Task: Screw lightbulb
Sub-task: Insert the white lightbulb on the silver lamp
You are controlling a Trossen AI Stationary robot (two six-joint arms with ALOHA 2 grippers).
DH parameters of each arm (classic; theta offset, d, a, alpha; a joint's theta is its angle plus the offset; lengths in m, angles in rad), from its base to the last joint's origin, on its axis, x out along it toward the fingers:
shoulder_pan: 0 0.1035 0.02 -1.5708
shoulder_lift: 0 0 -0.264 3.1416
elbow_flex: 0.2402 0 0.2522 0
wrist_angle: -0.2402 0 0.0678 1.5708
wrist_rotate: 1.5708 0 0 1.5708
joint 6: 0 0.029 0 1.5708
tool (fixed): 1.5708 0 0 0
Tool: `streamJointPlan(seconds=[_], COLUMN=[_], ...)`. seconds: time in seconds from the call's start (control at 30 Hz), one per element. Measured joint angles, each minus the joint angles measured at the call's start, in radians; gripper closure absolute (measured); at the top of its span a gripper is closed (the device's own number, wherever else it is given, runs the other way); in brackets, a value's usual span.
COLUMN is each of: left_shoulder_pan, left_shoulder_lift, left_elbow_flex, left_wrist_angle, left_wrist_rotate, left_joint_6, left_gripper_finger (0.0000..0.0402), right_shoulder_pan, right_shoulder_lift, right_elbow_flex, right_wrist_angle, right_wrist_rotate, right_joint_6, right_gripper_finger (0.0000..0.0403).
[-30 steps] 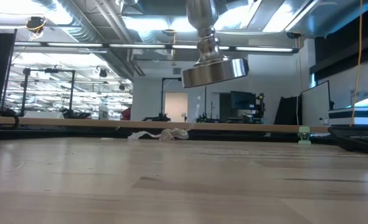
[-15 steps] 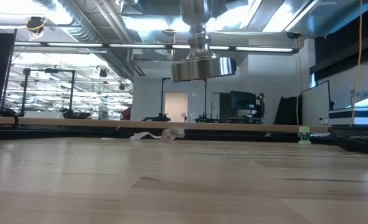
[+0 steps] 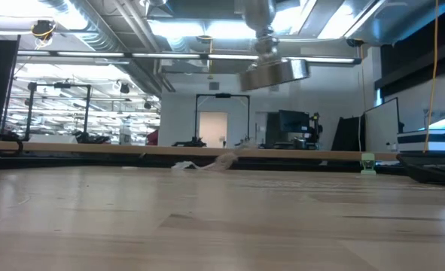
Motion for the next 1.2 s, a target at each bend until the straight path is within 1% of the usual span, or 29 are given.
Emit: streamJointPlan(seconds=[0.07,0.17,0.27,0.37,0.47,0.6,0.7,0.77,1.0,1.2], left_shoulder_pan=[-0.007,-0.015,-0.026,-0.040,-0.055,-0.075,-0.084,-0.086,-0.092,-0.099], left_shoulder_lift=[-0.015,-0.019,-0.018,-0.017,-0.018,-0.017,-0.018,-0.018,-0.019,-0.019], left_elbow_flex=[0.001,-0.004,-0.061,-0.129,-0.203,-0.285,-0.330,-0.347,-0.347,-0.347], left_wrist_angle=[-0.094,-0.223,-0.231,-0.205,-0.167,-0.046,0.041,0.081,0.102,0.100], left_wrist_rotate=[-0.024,-0.034,-0.042,-0.052,-0.061,-0.067,-0.068,-0.067,-0.067,-0.067], left_joint_6=[-0.076,-0.200,-0.274,-0.328,-0.373,-0.377,-0.359,-0.346,-0.333,-0.351], left_gripper_finger=[0.0078,0.0078,0.0078,0.0078,0.0078,0.0078,0.0078,0.0078,0.0078,0.0078], right_shoulder_pan=[-0.006,-0.006,-0.004,-0.003,-0.003,-0.003,0.016,0.036,0.110,0.144], right_shoulder_lift=[-0.008,-0.009,-0.008,-0.002,-0.002,0.016,0.051,0.085,0.201,0.241], right_elbow_flex=[-0.012,-0.056,-0.147,-0.265,-0.387,-0.517,-0.582,-0.599,-0.602,-0.601], right_wrist_angle=[-0.040,-0.067,-0.027,0.140,0.380,0.675,0.853,0.921,1.052,1.123], right_wrist_rotate=[0.003,-0.010,-0.015,-0.046,-0.057,-0.059,-0.042,-0.016,0.070,0.127], right_joint_6=[0.002,0.000,0.022,0.070,0.137,0.235,0.288,0.293,0.273,0.264], right_gripper_finger=[0.0264,0.0264,0.0264,0.0264,0.0264,0.0264,0.0264,0.0264,0.0264,0.0264])
